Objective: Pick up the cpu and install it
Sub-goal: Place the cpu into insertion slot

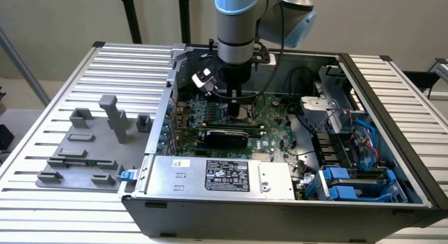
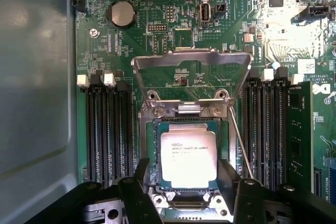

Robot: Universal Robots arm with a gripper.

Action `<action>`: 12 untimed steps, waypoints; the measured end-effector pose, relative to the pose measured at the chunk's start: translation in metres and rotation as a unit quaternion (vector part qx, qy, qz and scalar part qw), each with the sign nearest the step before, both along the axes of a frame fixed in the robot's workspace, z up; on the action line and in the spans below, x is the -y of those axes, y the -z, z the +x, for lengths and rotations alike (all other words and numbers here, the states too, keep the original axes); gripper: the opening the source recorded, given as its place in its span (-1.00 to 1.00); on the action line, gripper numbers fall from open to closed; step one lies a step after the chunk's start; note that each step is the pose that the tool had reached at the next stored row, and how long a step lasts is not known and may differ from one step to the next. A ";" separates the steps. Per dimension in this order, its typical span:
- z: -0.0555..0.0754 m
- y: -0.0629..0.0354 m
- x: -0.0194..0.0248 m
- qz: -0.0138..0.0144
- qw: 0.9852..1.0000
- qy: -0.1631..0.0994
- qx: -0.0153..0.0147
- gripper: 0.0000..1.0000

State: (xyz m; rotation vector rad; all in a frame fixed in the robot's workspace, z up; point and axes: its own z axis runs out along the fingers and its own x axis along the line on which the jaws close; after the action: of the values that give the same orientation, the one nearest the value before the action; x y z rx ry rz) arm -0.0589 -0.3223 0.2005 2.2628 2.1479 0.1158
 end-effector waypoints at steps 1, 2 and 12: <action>0.000 0.0000 0.0000 0.001 1.000 0.000 0.000 0.25; 0.000 -0.0001 0.0000 0.002 1.000 0.000 0.000 0.25; -0.001 -0.0019 0.0011 0.008 1.000 0.000 0.000 0.25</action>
State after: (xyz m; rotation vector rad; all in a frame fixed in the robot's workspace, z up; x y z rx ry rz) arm -0.0597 -0.3235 0.2024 2.2708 2.1543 0.1334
